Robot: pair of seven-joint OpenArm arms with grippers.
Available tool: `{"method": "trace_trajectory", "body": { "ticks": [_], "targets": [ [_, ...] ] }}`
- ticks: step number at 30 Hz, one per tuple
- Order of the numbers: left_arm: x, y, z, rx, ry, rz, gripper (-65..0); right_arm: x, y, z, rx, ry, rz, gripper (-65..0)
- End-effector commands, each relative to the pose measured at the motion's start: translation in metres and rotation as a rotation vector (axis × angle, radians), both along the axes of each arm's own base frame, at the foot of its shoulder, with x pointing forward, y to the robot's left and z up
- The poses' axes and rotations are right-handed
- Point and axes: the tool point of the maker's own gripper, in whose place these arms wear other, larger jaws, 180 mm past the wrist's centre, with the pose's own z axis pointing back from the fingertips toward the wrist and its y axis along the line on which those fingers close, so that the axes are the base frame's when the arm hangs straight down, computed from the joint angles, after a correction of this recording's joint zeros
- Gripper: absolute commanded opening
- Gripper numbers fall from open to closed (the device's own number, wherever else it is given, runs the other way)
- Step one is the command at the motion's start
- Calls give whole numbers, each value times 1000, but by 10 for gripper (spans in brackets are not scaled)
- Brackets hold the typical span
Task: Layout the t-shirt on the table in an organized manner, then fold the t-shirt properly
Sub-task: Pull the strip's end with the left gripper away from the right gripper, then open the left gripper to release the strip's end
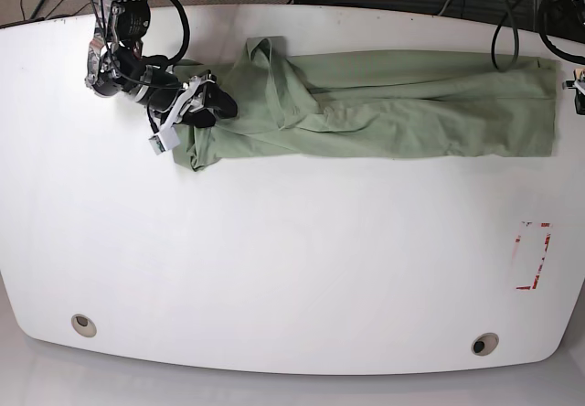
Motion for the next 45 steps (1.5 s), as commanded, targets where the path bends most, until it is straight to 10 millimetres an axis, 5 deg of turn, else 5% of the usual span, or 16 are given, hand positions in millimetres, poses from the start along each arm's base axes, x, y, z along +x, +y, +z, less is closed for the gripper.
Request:
{"method": "trace_trajectory", "body": {
  "ticks": [1,14,32,45],
  "targets": [
    [12,2,2,-51,-44,-4,-343,-1,-8,-2,-37,9,-1,-314],
    [33,-3,-46,-391,-91,95,-275,0,-7,-2,-34,8,-2,-314],
    [52,-37,-64,-402,-23,-27,-274,0,-7,-1,-30,6,-4,-314],
    [35,-7,-53,-323,16,-18,-274,2,-6,0,-28,3,-5,-314]
  ]
}}
